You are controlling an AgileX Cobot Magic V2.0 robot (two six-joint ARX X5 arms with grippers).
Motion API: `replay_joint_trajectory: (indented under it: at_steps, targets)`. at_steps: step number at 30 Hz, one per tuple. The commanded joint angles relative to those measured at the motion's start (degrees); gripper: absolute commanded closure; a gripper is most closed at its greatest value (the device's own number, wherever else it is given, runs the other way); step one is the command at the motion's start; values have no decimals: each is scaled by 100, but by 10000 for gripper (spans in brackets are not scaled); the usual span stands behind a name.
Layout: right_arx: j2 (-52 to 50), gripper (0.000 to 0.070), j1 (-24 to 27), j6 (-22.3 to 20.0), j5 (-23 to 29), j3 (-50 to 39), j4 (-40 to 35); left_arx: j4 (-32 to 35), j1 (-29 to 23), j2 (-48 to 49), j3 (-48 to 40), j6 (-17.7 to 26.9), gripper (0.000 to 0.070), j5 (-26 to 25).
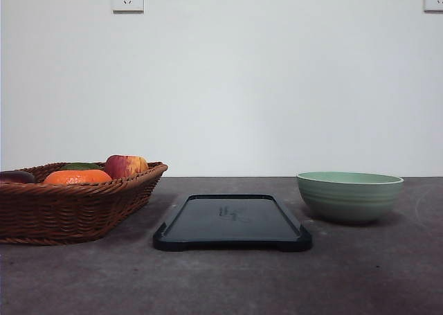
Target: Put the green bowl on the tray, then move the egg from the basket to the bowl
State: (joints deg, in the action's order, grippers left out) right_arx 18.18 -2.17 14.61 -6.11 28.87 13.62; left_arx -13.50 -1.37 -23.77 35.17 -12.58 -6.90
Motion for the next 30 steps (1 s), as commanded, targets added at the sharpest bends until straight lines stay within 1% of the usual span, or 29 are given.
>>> replay_joint_trajectory:
  at_steps: [1,5,8,10,12,16,20,22,26,28,29,30]
  targets:
    - [277,696,9,-282,-92,235,94,-246,-6,-387,333,105,690,-229]
    - [974,696,9,-489,-462,649,417,-683,0,-1181,922,107,690,-831]
    - [1562,696,4,-667,-771,974,717,-932,36,-1703,1294,152,690,-1150]
    - [1980,696,4,-773,-980,1199,917,-1128,93,-2030,1548,256,690,-1276]
    - [2367,696,4,-829,-1170,1413,1099,-1352,166,-2318,1786,386,690,-1311]
    - [3124,696,4,-927,-1522,1838,1430,-1923,374,-2883,2262,782,690,-1313]
    - [3705,696,-71,-978,-1663,2153,1659,-2468,594,-3375,2625,1079,690,-1348]
    - [3944,696,-130,-1060,-1659,2281,1754,-2687,690,-3605,2755,1221,690,-1548]
    - [4216,695,-232,-1190,-1657,2348,1698,-2753,853,-3881,2820,1270,688,-1630]
    - [4267,683,-258,-1300,-1654,2348,1684,-2753,920,-3954,2820,1323,647,-1630]
    - [4278,656,-258,-1372,-1650,2348,1685,-2749,935,-3972,2820,1325,581,-1628]
    - [4283,603,-258,-1456,-1643,2348,1686,-2744,943,-3984,2820,1327,481,-1627]
